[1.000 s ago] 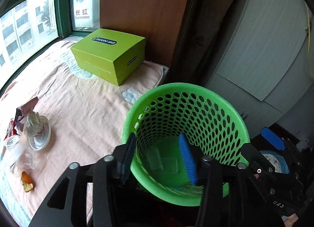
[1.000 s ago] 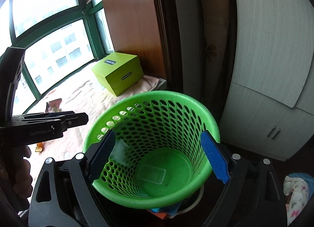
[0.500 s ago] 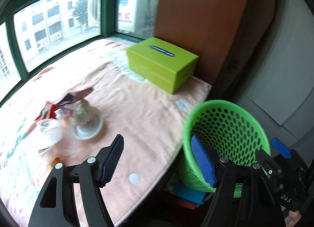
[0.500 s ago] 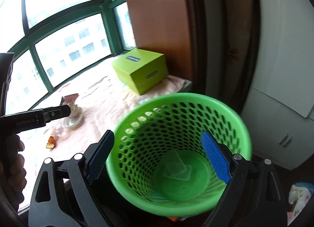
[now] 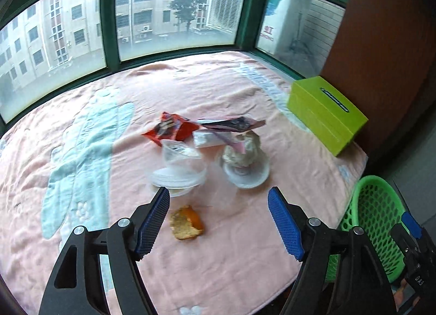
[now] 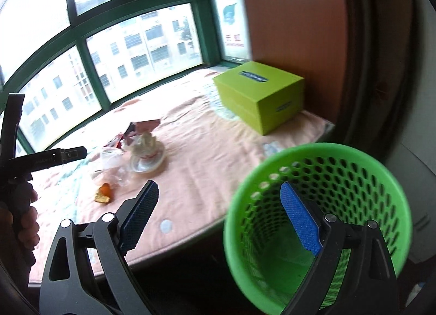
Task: Collect trash
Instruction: 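Move both tools back over the trash on the table, then grasp the orange food scrap with the right tool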
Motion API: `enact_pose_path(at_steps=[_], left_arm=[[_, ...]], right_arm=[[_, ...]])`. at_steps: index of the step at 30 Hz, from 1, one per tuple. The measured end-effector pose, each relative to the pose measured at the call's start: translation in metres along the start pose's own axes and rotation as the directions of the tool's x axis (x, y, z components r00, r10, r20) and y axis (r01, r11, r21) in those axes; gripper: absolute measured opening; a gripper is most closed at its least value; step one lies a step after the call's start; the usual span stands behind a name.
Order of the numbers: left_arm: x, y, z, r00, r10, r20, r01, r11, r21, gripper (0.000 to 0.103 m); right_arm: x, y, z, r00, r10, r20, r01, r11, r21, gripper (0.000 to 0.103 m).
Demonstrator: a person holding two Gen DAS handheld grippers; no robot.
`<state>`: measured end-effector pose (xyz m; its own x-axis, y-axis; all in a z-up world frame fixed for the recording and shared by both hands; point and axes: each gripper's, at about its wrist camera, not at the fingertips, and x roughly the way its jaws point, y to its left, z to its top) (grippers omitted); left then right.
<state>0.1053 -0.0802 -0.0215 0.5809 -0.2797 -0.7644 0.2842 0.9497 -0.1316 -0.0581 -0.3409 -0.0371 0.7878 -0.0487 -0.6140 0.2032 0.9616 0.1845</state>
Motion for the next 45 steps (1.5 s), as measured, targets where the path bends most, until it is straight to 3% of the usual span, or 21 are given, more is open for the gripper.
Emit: enact_pose_path(at_steps=[9, 18, 23, 38, 45], left_arm=[[-0.008, 0.070, -0.005, 0.996, 0.083, 0.009, -0.082, 0.989, -0.120, 0.072], [-0.011, 0.110, -0.017, 0.992, 0.126, -0.008, -0.125, 0.972, -0.197, 0.072], [-0.012, 0.128, -0.019, 0.990, 0.139, -0.013, -0.139, 0.965, -0.224, 0.072], [-0.005, 0.156, -0.020, 0.989, 0.143, -0.037, -0.148, 0.956, -0.255, 0.072], [0.001, 0.156, -0.016, 0.990, 0.133, -0.044, -0.140, 0.958, -0.250, 0.072]], right_arm=[[0.040, 0.062, 0.003, 0.991, 0.114, -0.066, -0.120, 0.987, -0.102, 0.090], [0.083, 0.133, -0.009, 0.953, 0.244, -0.178, -0.275, 0.945, -0.178, 0.086], [0.105, 0.168, -0.020, 0.932, 0.275, -0.237, -0.327, 0.918, -0.222, 0.081], [0.171, 0.216, -0.038, 0.901, 0.245, -0.358, -0.356, 0.889, -0.287, 0.065], [0.187, 0.221, -0.044, 0.900, 0.204, -0.385, -0.334, 0.891, -0.307, 0.057]])
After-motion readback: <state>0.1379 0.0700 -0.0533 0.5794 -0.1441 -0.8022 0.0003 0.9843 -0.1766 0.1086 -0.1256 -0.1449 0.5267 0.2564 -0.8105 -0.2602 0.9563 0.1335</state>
